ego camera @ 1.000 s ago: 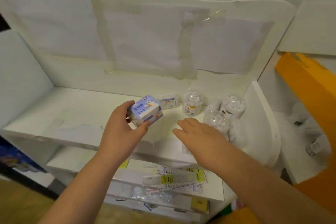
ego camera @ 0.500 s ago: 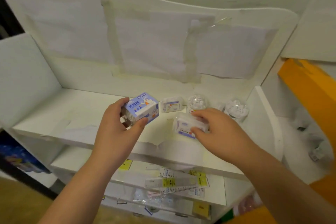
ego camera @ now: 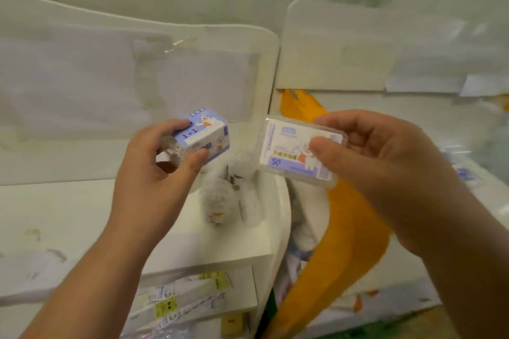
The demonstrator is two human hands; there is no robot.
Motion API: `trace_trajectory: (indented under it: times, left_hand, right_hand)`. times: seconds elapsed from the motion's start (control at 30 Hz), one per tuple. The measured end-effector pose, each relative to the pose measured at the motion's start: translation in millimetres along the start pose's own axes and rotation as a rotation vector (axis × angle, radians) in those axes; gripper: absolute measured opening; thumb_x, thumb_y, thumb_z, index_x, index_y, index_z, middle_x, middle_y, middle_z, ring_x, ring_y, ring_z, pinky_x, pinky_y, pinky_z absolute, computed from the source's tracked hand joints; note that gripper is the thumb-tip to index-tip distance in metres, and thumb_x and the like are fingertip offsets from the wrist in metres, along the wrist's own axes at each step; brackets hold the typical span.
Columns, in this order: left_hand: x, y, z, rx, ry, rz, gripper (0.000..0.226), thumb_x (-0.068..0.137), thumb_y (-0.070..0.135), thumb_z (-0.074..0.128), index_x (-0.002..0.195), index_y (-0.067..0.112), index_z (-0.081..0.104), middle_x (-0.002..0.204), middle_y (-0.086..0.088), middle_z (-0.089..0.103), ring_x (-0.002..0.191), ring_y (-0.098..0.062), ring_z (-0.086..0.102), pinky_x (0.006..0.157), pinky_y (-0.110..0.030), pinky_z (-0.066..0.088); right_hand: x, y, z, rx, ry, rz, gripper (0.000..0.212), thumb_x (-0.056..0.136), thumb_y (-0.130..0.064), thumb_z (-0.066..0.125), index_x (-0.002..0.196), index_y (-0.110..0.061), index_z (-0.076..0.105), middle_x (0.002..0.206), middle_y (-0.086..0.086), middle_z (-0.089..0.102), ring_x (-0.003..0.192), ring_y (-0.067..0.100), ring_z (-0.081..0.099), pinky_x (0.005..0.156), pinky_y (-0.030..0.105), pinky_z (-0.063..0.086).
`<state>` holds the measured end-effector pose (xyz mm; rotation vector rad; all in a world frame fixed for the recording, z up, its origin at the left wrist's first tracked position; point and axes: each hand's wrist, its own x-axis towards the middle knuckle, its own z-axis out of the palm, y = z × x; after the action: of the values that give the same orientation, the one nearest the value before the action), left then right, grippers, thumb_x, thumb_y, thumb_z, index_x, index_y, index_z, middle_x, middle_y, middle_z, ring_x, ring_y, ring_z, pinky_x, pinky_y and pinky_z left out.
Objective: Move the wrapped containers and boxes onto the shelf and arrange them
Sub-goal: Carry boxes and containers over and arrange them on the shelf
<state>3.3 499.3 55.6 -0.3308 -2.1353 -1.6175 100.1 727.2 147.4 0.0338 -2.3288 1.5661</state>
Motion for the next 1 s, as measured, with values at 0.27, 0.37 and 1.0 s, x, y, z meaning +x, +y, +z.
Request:
trace_trajectory:
  times: [0.27, 0.37, 1.0]
  left_hand:
    - [-5, 107, 66, -0.148, -0.067, 0.150, 0.040, 0.073, 0.037, 0.078, 0.108, 0.049, 0.065, 0.117, 0.000, 0.067, 0.096, -0.017, 0.070, 0.084, -0.038, 0.055]
    - [-20, 149, 100, -0.153, -0.099, 0.199, 0.037, 0.074, 0.034, 0.079, 0.106, 0.047, 0.066, 0.108, 0.007, 0.071, 0.099, -0.012, 0.070, 0.084, -0.033, 0.057]
    - [-138, 201, 375, -0.328, -0.272, -0.443, 0.046, 0.080, 0.014, 0.074, 0.122, 0.024, 0.062, 0.105, 0.003, 0.075, 0.094, -0.018, 0.072, 0.089, -0.037, 0.051]
  right_hand:
    - [-2, 25, -136, 0.217, 0.163, -0.017, 0.022, 0.079, -0.015, 0.066, 0.100, -0.011, 0.070, 0.091, 0.010, 0.077, 0.088, 0.026, 0.074, 0.082, 0.035, 0.059]
    - [-8, 57, -191, 0.238, 0.199, 0.013, 0.020, 0.084, -0.014, 0.066, 0.104, -0.009, 0.070, 0.093, 0.012, 0.077, 0.091, 0.029, 0.073, 0.084, 0.035, 0.059]
    - [-49, 244, -423, 0.167, 0.152, 0.416, 0.018, 0.088, -0.014, 0.069, 0.106, -0.021, 0.069, 0.092, -0.002, 0.078, 0.087, 0.014, 0.074, 0.085, 0.039, 0.057]
